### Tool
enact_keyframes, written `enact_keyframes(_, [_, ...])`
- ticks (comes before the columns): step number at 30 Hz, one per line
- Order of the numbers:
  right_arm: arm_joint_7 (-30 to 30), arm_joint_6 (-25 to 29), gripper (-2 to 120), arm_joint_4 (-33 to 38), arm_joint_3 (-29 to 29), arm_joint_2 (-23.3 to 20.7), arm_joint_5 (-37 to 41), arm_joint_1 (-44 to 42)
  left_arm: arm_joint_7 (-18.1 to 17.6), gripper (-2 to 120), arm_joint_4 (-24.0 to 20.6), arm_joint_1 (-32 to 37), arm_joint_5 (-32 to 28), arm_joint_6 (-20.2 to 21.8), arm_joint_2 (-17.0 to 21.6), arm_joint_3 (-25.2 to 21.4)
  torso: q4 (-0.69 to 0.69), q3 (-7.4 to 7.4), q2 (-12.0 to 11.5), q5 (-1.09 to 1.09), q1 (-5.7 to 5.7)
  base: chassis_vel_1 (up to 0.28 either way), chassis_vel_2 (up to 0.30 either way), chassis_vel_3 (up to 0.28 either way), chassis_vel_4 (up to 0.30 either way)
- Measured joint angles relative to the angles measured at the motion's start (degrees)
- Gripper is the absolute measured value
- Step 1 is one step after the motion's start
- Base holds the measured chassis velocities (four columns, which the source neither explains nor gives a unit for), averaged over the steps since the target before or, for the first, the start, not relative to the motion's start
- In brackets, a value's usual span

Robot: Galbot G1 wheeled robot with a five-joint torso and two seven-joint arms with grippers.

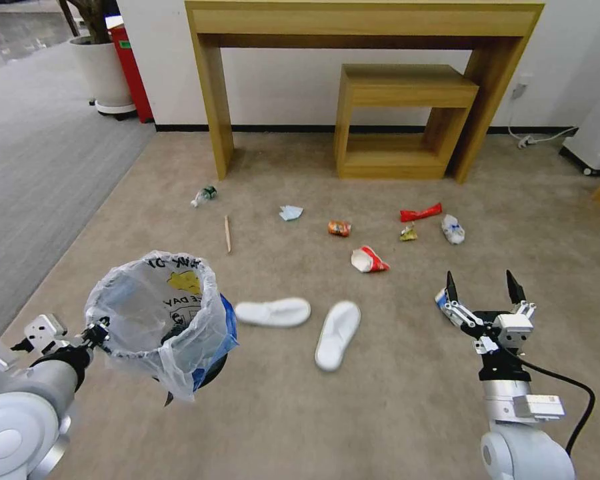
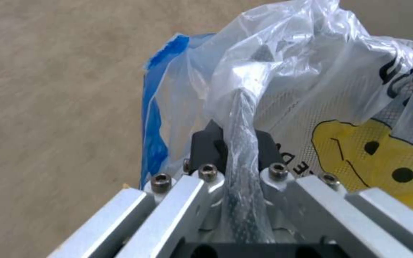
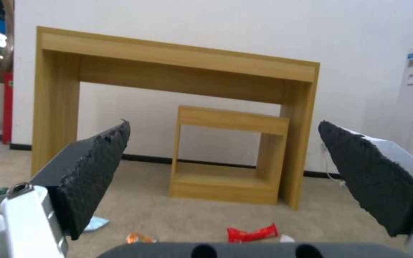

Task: Pick up the trash bin and place the garbage on the floor into it.

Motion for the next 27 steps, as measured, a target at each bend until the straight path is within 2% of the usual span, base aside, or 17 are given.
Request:
enact_keyframes(9, [0.0,0.2,100,0.1,0.1,-0.1,0.0,0.0,0.0,2,0.4,-0.1,0.2,0.0,0.2,0.0,0.00,-0.01,0.0,-0.02,0.00,-0.173,0.294,0.166,-0.292])
enact_keyframes(16, [-0.1,0.9,100,-0.1,0.0,-0.1,0.0,0.1,0.0,2,0.7,-0.3,0.4,0.0,0.3,-0.1,0.00,-0.01,0.0,0.01,0.00,0.001,0.349,-0.004,-0.341])
enact_keyframes(20, [-0.2,1.2,100,-0.2,-0.1,0.0,0.2,0.3,0.1,2,0.9,-0.4,0.5,0.0,0.4,-0.1,0.01,0.00,0.0,-0.06,0.00,0.084,0.307,-0.082,-0.278])
enact_keyframes(27, [1.8,0.4,100,-0.4,-0.6,0.1,-0.5,-0.2,0.3,2,1.0,-0.4,0.5,0.0,0.4,-0.1,0.00,-0.02,0.0,0.00,0.00,0.041,0.020,-0.016,-0.022])
